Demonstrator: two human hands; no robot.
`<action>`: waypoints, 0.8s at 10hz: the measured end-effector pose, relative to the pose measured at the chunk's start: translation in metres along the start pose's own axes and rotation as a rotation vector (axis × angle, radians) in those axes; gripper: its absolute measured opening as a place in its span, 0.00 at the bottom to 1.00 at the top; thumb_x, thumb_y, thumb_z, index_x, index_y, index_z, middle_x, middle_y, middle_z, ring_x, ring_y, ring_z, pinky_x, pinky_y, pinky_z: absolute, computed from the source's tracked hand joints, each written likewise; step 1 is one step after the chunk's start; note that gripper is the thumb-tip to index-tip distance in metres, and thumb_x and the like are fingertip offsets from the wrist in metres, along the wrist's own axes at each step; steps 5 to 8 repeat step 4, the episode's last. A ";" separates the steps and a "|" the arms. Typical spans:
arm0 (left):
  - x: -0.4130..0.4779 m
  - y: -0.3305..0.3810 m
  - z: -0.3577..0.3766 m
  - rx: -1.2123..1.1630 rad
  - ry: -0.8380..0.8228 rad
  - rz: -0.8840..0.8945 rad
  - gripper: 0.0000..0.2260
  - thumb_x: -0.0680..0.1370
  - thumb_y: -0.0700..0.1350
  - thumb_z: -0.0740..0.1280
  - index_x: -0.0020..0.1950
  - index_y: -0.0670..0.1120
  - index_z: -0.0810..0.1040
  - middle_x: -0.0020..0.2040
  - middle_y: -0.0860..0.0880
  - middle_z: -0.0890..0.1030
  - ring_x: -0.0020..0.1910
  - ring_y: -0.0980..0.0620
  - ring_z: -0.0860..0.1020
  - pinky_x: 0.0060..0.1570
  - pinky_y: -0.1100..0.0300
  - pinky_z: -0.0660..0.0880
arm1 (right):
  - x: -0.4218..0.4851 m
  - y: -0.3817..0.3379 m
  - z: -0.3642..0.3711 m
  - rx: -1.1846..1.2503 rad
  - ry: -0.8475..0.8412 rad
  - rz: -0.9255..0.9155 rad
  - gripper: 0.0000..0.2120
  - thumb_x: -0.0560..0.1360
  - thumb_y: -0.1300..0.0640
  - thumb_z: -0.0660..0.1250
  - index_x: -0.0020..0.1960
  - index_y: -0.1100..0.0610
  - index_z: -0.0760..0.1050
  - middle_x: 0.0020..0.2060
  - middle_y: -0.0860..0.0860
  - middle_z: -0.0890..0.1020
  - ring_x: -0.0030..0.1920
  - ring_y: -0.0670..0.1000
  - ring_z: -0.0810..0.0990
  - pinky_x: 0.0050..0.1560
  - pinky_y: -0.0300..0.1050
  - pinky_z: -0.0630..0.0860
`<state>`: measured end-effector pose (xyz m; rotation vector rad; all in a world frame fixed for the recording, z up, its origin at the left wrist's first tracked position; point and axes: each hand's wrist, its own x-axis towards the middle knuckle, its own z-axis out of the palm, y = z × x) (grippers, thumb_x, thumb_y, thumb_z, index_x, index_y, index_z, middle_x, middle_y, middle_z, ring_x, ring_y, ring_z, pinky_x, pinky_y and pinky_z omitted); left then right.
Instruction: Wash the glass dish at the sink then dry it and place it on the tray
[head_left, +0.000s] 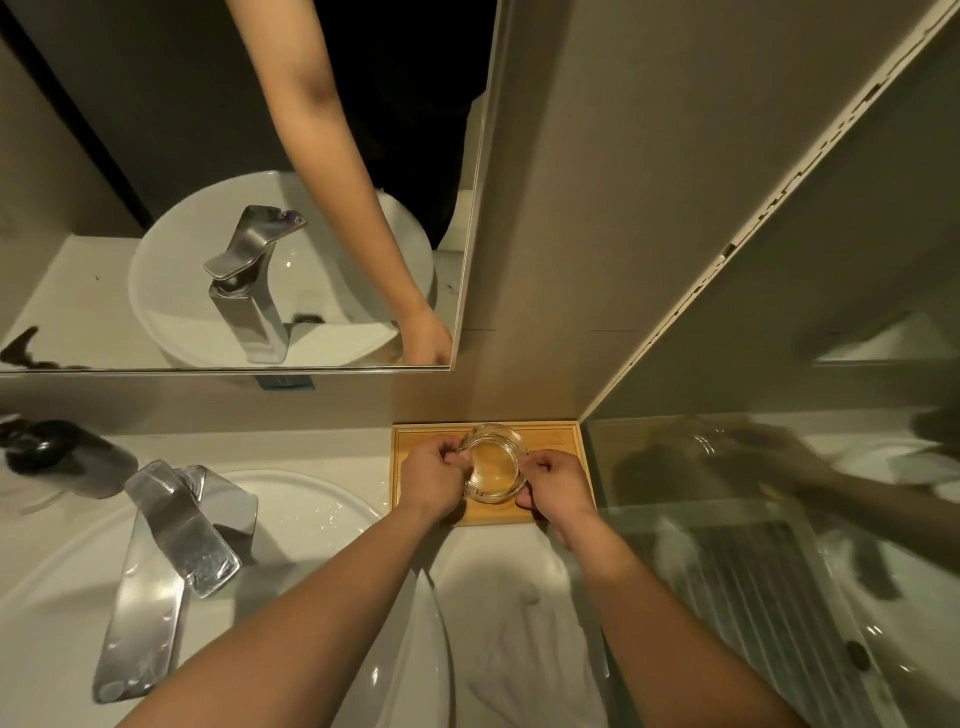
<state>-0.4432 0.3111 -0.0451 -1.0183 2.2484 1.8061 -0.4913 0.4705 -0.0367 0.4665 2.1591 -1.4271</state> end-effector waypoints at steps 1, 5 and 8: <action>0.001 -0.001 0.001 0.022 0.000 0.000 0.04 0.78 0.42 0.70 0.46 0.49 0.84 0.44 0.46 0.87 0.47 0.43 0.84 0.53 0.48 0.81 | 0.003 0.003 0.001 -0.034 0.011 -0.012 0.08 0.82 0.57 0.66 0.48 0.57 0.82 0.34 0.52 0.79 0.34 0.52 0.77 0.38 0.44 0.78; 0.001 -0.003 0.003 0.034 -0.007 0.027 0.04 0.78 0.43 0.70 0.50 0.46 0.84 0.44 0.45 0.87 0.47 0.42 0.84 0.53 0.48 0.81 | 0.002 0.002 0.003 -0.074 -0.013 -0.020 0.11 0.84 0.55 0.64 0.53 0.59 0.82 0.35 0.53 0.78 0.33 0.51 0.75 0.40 0.47 0.77; 0.001 -0.003 0.003 0.034 -0.007 0.027 0.04 0.78 0.43 0.70 0.50 0.46 0.84 0.44 0.45 0.87 0.47 0.42 0.84 0.53 0.48 0.81 | 0.002 0.002 0.003 -0.074 -0.013 -0.020 0.11 0.84 0.55 0.64 0.53 0.59 0.82 0.35 0.53 0.78 0.33 0.51 0.75 0.40 0.47 0.77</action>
